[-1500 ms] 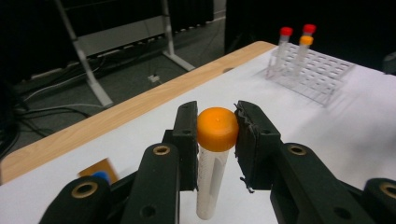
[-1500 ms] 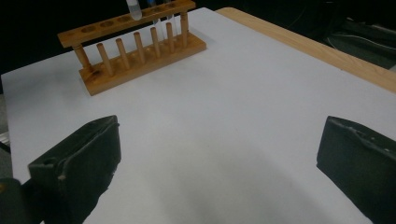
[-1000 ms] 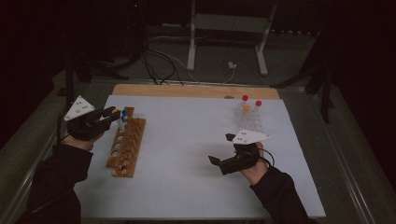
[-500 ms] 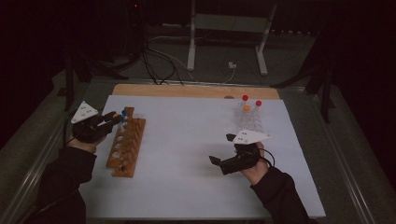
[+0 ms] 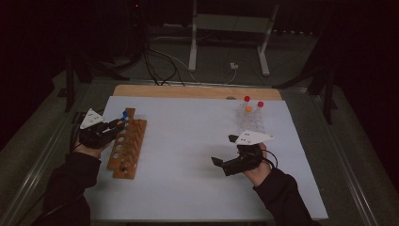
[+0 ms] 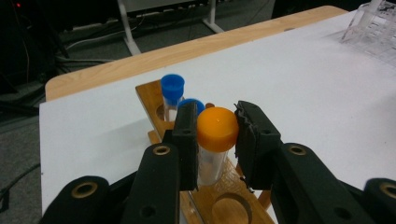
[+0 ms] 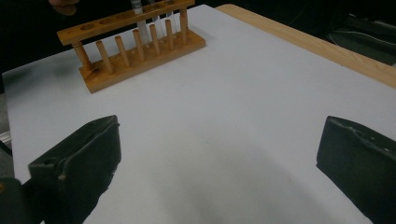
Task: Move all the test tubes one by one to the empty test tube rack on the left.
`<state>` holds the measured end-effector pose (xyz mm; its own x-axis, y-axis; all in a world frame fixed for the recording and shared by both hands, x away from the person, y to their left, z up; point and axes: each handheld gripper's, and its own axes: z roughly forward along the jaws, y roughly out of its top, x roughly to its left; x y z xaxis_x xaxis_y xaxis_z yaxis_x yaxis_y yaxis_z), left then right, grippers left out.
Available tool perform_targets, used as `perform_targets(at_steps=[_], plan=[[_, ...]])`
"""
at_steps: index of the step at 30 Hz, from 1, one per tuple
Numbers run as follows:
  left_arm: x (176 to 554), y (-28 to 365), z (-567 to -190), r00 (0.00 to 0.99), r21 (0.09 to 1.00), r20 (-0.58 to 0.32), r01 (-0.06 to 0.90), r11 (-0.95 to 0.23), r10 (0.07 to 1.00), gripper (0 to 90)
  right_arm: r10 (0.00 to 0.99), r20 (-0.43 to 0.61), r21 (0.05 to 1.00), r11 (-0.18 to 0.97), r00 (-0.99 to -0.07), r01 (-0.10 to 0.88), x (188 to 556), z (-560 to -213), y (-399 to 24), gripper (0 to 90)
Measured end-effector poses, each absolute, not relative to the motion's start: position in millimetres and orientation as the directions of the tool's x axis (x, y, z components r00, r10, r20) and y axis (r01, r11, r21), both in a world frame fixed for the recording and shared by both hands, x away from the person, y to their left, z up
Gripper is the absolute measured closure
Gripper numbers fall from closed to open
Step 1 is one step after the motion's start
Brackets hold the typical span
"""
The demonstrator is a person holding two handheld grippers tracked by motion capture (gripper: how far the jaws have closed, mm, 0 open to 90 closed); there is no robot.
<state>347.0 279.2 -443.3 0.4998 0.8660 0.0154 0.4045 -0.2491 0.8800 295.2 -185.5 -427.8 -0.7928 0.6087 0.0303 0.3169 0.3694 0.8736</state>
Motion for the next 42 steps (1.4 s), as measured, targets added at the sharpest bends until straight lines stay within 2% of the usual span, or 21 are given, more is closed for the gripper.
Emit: perform_targets(at_steps=[16, 23, 28, 29, 31, 42], plan=[[346.7, 279.8, -445.5, 0.506, 0.871, 0.001, 0.423, -0.249, 0.862, 69.3, 0.610, 0.029, 0.876, 0.366, -0.792, 0.314, 295.2, -425.8, -186.5, 0.0], [334.5, 271.9, -433.9, 0.526, 0.886, -0.005, 0.396, -0.239, 0.851, 36.6, 0.621, 0.022, 0.883, 0.357, -0.784, 0.307, 296.6, -420.3, -191.3, 0.0], [320.9, 260.4, -421.7, 0.588, 0.903, -0.028, 0.362, -0.232, 0.808, 15.6, 0.642, 0.015, 0.892, 0.338, -0.767, 0.300, 301.0, -411.7, -200.9, 0.0], [318.8, 257.3, -419.9, 0.598, 0.903, -0.031, 0.360, -0.234, 0.801, 14.7, 0.648, 0.012, 0.893, 0.335, -0.761, 0.299, 302.7, -409.9, -203.5, 0.0], [314.5, 251.2, -417.1, 0.611, 0.909, -0.036, 0.350, -0.228, 0.791, 2.3, 0.660, 0.018, 0.897, 0.321, -0.751, 0.304, 306.8, -406.0, -209.6, 0.0], [293.8, 214.7, -418.0, 0.758, 0.921, -0.089, 0.310, -0.237, 0.646, 0.6, 0.738, 0.048, 0.901, 0.258, -0.673, 0.348, 339.5, -397.9, -248.9, 0.0]])
